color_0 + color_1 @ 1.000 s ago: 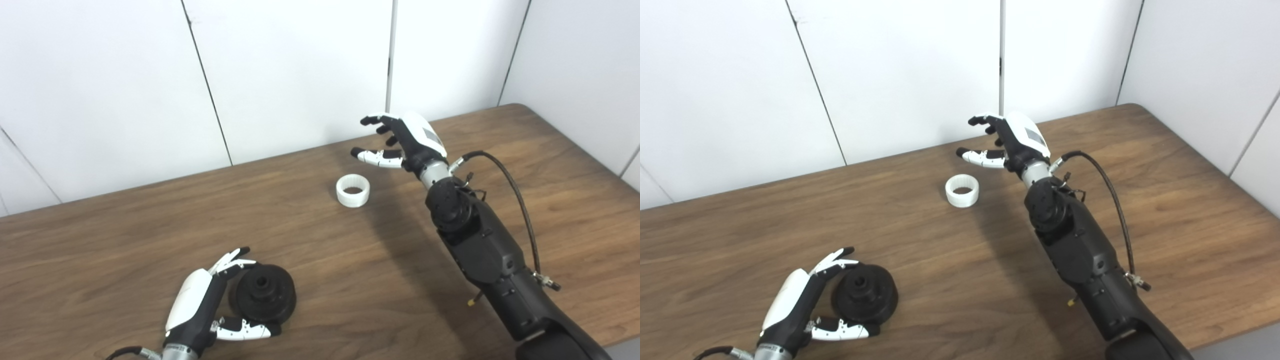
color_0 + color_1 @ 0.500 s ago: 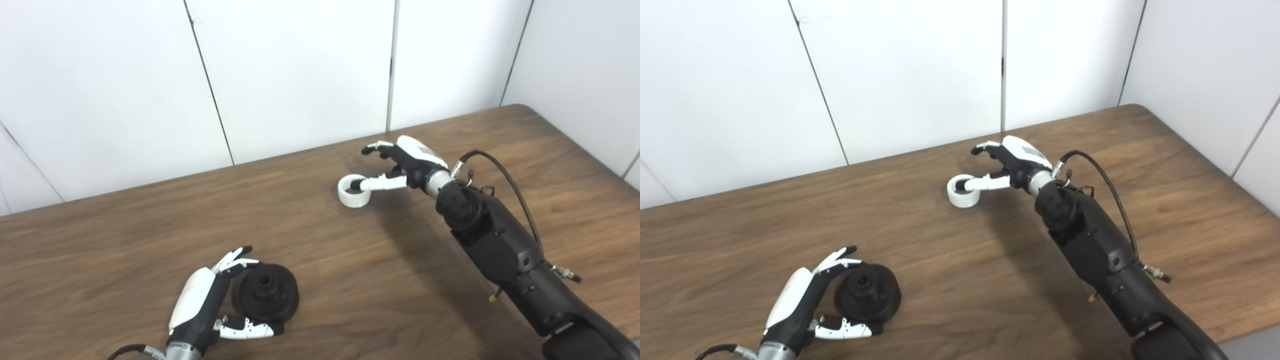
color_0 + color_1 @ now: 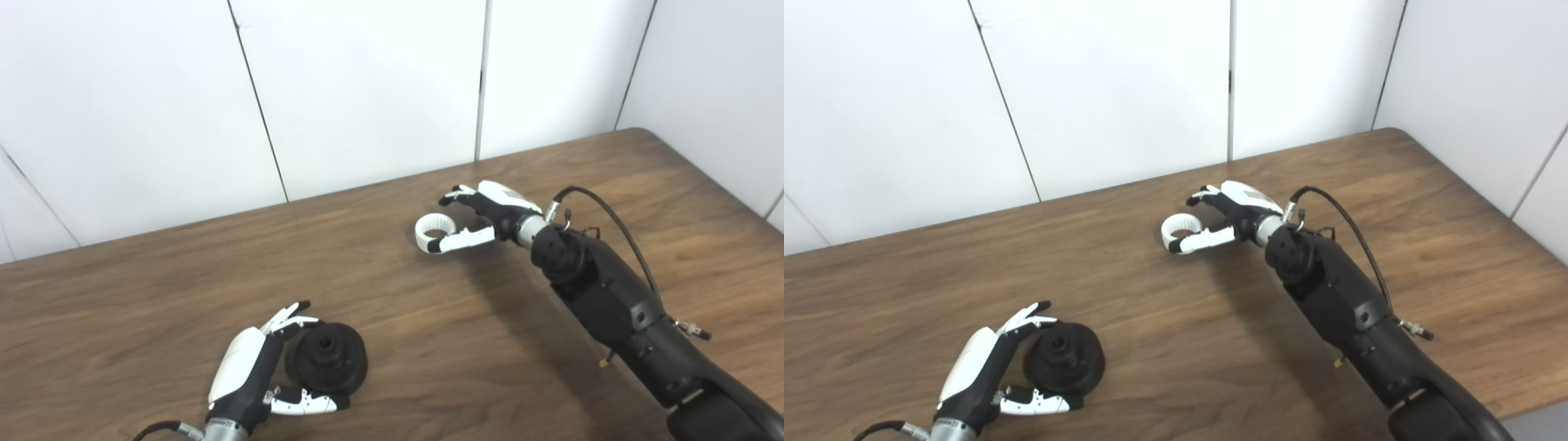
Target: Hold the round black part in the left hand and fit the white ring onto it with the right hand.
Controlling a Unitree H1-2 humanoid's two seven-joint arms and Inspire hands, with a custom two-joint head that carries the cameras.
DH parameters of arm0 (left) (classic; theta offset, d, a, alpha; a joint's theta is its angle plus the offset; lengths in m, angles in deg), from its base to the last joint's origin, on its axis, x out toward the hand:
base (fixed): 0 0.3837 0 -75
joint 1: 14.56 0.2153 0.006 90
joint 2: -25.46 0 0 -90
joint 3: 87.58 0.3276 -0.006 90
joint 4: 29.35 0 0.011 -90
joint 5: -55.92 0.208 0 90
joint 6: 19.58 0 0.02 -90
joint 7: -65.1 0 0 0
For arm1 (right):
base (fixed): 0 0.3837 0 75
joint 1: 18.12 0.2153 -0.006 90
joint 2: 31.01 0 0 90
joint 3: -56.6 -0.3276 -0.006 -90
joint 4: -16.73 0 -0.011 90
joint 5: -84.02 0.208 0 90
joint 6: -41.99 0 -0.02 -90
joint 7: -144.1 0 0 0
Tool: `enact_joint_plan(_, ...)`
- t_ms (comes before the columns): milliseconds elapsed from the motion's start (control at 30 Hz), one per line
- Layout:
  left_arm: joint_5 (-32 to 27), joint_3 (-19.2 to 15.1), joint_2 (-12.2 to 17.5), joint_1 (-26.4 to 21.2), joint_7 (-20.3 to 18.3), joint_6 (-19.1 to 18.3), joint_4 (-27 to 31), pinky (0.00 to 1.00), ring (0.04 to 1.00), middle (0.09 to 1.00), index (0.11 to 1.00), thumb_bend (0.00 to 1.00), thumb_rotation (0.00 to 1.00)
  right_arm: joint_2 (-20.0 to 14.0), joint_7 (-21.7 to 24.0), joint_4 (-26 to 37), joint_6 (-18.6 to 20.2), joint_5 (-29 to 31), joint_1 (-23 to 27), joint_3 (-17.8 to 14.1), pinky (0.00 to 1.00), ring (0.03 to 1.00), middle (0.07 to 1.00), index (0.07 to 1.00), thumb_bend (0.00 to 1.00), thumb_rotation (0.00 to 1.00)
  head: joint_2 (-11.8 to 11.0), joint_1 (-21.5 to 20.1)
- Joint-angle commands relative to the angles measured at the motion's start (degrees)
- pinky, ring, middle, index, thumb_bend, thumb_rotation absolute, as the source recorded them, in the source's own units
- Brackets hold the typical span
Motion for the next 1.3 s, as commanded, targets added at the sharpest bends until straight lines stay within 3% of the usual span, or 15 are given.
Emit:
enact_joint_plan(0, 0.96, 0.53, 0.46, 0.82, -0.95, -1.60, -1.73, 0.93, 0.947, 0.928, 0.613, 0.88, 0.24, -0.72, -0.55, 0.17, -1.18, -0.29, 3.05, -0.04, 0.89, 0.991, 1.000, 0.867, 1.00, 0.70, 0.02, 0.07)
enact_joint_plan(600, 1.02, 0.51, 0.23, 0.63, -0.72, -1.68, -1.93, 0.93, 0.945, 0.927, 0.613, 0.88, 0.25, 1.26, -3.13, -1.95, -1.91, -0.48, 2.61, 0.90, 0.91, 0.981, 0.997, 0.828, 1.00, 0.47, 0.26, 0.61)
enact_joint_plan(1067, 0.94, 0.49, 0.04, 0.80, -0.87, -1.95, -1.46, 0.94, 0.948, 0.929, 0.610, 0.88, 0.24, 5.48, -15.81, -4.70, -4.12, -2.29, 0.17, -0.84, 0.89, 0.938, 0.930, 0.716, 0.84, 0.38, 0.53, 1.14)
enact_joint_plan(1267, 1.14, 0.44, 0.08, 0.88, -0.79, -2.06, -1.48, 0.95, 0.956, 0.933, 0.613, 0.87, 0.27, 6.58, -19.23, -6.14, -6.05, -1.69, -0.16, -1.51, 0.82, 0.907, 0.904, 0.696, 0.78, 0.35, 0.59, 1.37)
